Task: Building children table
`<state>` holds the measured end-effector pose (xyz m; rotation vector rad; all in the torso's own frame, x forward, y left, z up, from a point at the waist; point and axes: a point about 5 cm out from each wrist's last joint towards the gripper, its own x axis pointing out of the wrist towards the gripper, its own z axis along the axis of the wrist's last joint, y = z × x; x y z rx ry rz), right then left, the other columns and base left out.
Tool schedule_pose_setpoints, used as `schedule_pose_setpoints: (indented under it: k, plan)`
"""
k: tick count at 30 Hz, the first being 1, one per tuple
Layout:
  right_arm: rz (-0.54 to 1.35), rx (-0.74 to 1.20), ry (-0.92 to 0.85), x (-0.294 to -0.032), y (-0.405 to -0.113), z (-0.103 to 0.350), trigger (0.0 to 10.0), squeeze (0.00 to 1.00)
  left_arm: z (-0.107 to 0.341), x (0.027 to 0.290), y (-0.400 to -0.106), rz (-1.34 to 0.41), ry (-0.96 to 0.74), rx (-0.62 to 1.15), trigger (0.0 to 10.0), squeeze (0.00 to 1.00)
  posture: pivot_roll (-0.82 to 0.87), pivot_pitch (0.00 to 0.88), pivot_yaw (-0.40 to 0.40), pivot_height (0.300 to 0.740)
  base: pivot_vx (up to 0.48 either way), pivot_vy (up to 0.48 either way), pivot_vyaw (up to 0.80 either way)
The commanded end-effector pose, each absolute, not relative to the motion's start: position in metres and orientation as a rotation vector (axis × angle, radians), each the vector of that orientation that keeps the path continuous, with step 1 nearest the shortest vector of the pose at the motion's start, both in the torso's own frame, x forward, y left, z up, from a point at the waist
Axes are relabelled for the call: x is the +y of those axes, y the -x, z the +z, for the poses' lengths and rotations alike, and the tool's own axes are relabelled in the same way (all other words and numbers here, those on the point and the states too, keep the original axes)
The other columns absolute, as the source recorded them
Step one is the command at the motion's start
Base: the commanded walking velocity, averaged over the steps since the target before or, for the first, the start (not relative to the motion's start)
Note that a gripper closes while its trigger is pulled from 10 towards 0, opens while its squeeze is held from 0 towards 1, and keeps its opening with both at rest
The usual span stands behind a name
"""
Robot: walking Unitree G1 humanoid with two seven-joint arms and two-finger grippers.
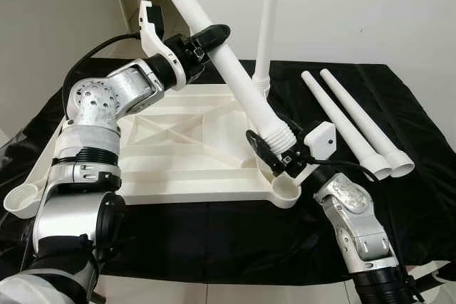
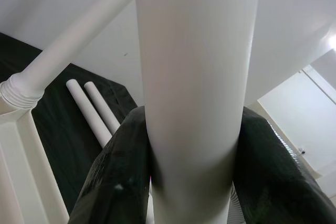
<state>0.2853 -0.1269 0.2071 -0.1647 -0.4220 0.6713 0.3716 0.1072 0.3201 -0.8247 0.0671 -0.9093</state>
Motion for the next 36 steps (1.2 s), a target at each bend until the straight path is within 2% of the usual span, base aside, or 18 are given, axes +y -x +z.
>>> schedule_pose_setpoints:
  k: [1, 5, 6, 13, 14, 16, 17, 22, 25, 36]
  plan:
    - [0.707, -0.386, 0.143, -0.124, -0.288, 0.205, 10.0, 1.00, 0.333, 0.099, -0.356, -1.209, 0.813, -0.043, 0.0, 0.00, -0.05, 0.057, 0.079, 0.740, 0.000, 0.000, 0.00]
    - [0.714, -0.371, 0.130, -0.126, -0.288, 0.204, 10.0, 1.00, 0.333, 0.099, -0.356, -1.195, 0.789, -0.045, 0.0, 0.00, -0.05, 0.057, 0.076, 0.740, 0.000, 0.000, 0.00]
    - [0.711, -0.362, 0.132, -0.126, -0.287, 0.203, 10.0, 1.00, 0.332, 0.099, -0.357, -1.163, 0.735, -0.054, 10.0, 0.00, -0.05, 0.057, 0.076, 0.740, 0.000, 0.000, 0.00]
    - [0.625, -0.277, 0.253, -0.127, -0.292, 0.197, 10.0, 1.00, 0.338, 0.096, -0.354, -1.072, 0.531, -0.122, 10.0, 0.00, -0.05, 0.052, 0.074, 0.740, 0.000, 0.000, 0.00]
    - [0.603, -0.245, 0.280, -0.127, -0.294, 0.195, 10.0, 0.38, 0.339, 0.094, -0.352, -1.054, 0.475, -0.140, 10.0, 0.00, -0.05, 0.049, 0.072, 0.740, 0.000, 0.000, 0.00]
    - [0.588, -0.226, 0.300, -0.126, -0.295, 0.193, 10.0, 0.38, 0.339, 0.091, -0.349, -1.053, 0.438, -0.152, 10.0, 0.00, -0.05, 0.049, 0.072, 0.740, 0.000, 0.000, 0.00]
    - [0.584, -0.211, 0.298, -0.125, -0.296, 0.193, 10.0, 0.00, 0.337, 0.088, -0.347, -1.039, 0.389, -0.165, 10.0, 0.00, -0.05, 0.047, 0.067, 0.740, 0.000, 0.000, 0.00]
    - [0.574, -0.190, 0.332, -0.124, -0.298, 0.195, 10.0, 0.00, 0.331, 0.080, -0.341, -1.001, 0.268, -0.196, 10.0, 0.00, -0.05, 0.047, 0.061, 0.740, 0.000, 0.000, 0.00]
    - [0.541, -0.158, 0.282, -0.122, -0.301, 0.197, 10.0, 0.00, 0.329, 0.073, -0.337, -0.966, 0.168, -0.227, 10.0, 0.00, -0.05, 0.051, 0.056, 0.740, 0.000, 0.000, 0.00]
    - [0.486, -0.148, 0.223, -0.107, -0.314, 0.209, 10.0, 0.00, 0.321, 0.056, -0.321, -0.957, 0.083, -0.267, 10.0, 0.00, -0.05, 0.063, 0.056, 0.740, 0.000, 0.000, 0.00]
